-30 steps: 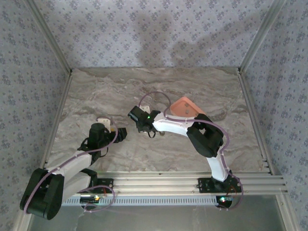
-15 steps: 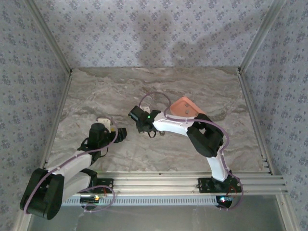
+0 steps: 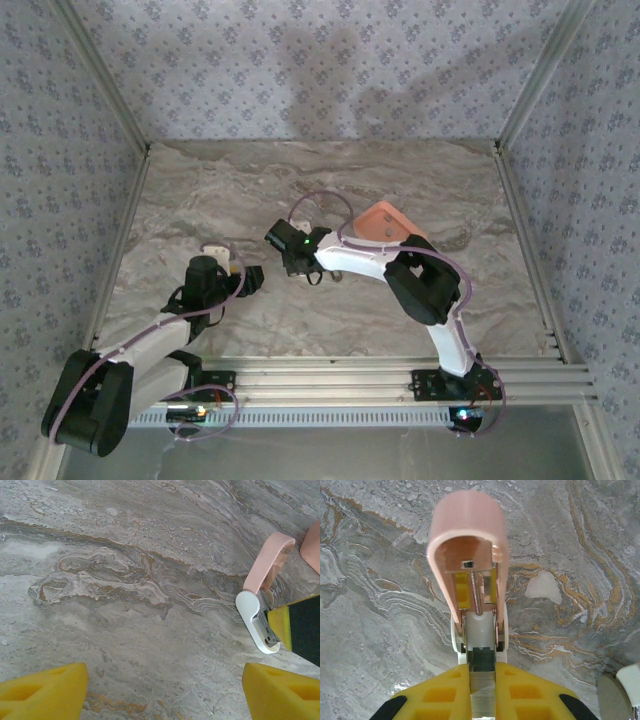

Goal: Load the staples into the stapler

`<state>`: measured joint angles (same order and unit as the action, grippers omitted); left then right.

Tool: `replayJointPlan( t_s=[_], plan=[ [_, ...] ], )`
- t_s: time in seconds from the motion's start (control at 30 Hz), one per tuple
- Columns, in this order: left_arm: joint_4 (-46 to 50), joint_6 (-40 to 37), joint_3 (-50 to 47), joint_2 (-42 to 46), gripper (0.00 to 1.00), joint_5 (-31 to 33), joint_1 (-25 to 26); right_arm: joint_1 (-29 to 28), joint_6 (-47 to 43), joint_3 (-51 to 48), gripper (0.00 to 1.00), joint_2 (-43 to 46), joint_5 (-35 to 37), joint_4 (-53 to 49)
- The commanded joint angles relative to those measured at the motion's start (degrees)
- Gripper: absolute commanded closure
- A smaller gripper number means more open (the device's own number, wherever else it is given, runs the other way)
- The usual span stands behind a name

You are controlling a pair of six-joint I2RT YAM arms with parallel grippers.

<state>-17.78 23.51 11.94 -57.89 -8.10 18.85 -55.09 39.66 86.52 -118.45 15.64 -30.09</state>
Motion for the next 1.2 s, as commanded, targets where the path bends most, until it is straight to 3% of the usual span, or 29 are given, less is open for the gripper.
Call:
replayJointPlan(
  t_s=[0.0,0.7,1.17],
  plan=[
    [-0.6,-0.9,0.2,0.8,0.19,-0.1,-0.4,0.3,1.3,0.8,0.85,-1.7,0.8,-4.1],
    [-0.9,-1.1,0.5,0.4,0.19,-0.4,-0.4,1.0,6.2,1.3,0.85,-2.0,0.5,-6.7],
    [-1.1,-1.4,0.6,0.1,0.19,-0.5,-0.4,0.9,6.0,2.5,0.79,-2.3,0.3,-6.6]
  ],
)
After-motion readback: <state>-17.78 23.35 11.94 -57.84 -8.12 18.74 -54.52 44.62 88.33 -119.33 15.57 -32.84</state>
